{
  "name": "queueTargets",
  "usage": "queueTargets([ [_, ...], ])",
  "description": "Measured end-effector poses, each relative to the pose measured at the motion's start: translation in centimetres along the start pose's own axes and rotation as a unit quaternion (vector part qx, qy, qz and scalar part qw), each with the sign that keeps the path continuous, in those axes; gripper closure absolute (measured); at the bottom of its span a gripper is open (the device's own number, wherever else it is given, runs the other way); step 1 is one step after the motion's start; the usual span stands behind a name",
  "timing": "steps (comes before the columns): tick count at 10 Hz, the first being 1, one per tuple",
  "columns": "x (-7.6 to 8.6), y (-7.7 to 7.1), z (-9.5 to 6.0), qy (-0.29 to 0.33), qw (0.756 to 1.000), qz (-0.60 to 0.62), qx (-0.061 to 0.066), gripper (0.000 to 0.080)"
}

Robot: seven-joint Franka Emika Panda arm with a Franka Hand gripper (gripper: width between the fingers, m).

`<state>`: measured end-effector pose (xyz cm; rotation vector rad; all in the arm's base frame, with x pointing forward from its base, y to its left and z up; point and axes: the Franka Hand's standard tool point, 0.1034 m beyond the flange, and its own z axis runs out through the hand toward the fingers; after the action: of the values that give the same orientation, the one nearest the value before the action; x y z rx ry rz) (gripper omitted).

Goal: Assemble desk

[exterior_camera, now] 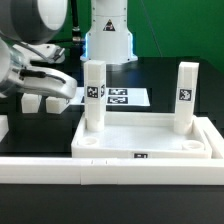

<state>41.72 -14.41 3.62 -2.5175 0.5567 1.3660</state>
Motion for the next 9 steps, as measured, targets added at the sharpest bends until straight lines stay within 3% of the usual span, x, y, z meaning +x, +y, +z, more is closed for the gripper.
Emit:
queueTargets([
  [2, -0.59, -0.69, -0.19, -0.003, 1.000, 0.009, -0.002, 0.0151],
  [8, -0.38, -1.14, 0.78, -0.001, 1.000, 0.010, -0.009, 0.0151],
  [9, -0.39, -1.46, -0.13, 0.005, 1.000, 0.011, -0.010, 0.0151],
])
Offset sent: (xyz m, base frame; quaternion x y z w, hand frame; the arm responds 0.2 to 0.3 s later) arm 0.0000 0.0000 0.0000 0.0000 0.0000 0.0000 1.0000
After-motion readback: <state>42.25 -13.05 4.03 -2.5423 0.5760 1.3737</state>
